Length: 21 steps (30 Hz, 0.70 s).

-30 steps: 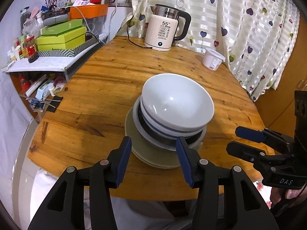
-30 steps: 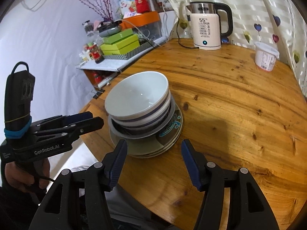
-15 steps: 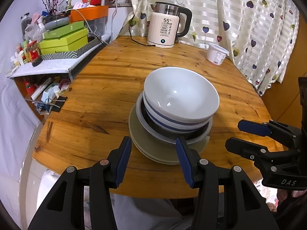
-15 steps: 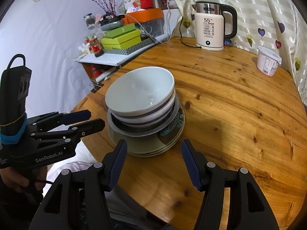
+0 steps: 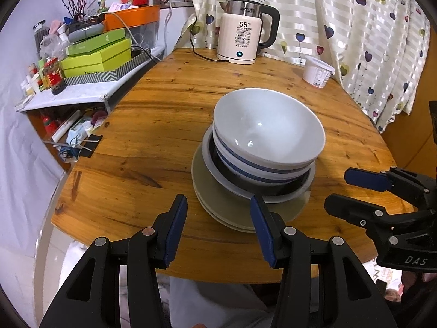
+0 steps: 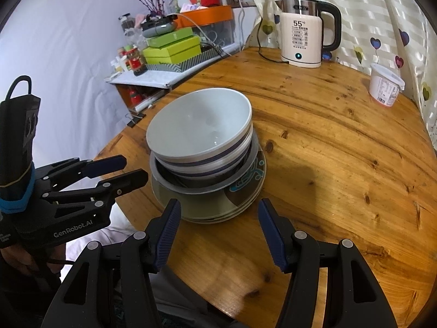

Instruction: Organize plates and bowls

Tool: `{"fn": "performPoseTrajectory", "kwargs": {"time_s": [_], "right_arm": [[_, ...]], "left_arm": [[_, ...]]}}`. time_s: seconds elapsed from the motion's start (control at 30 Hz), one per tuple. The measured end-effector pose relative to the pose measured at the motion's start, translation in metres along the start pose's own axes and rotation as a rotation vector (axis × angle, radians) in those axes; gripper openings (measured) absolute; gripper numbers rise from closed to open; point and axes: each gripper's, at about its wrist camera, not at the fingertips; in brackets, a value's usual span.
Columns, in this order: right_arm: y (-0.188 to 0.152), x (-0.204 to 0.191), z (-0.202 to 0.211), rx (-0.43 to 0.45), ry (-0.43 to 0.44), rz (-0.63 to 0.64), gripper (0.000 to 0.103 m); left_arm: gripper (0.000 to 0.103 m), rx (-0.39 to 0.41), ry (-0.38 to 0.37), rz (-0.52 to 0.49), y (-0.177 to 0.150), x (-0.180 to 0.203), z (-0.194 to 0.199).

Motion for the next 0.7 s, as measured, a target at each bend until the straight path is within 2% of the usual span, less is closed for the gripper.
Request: {"fn": "performPoseTrajectory", "kwargs": {"time_s": [0.7], "right_arm": [[-0.0007,0.0027,-0.0069,-0.013,0.003,-0.006,0.059]], "left_arm": [[0.049,-0.02,-0.003,0.015,-0.0031,-0.0011,-0.0099]]}}
Point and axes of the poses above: each gripper's, at about its wrist camera, not at the fingertips, and z roughly against the way its jaws point, x to its right, y to its top, and after that the axes turned 6 degrees about -x, right-handed
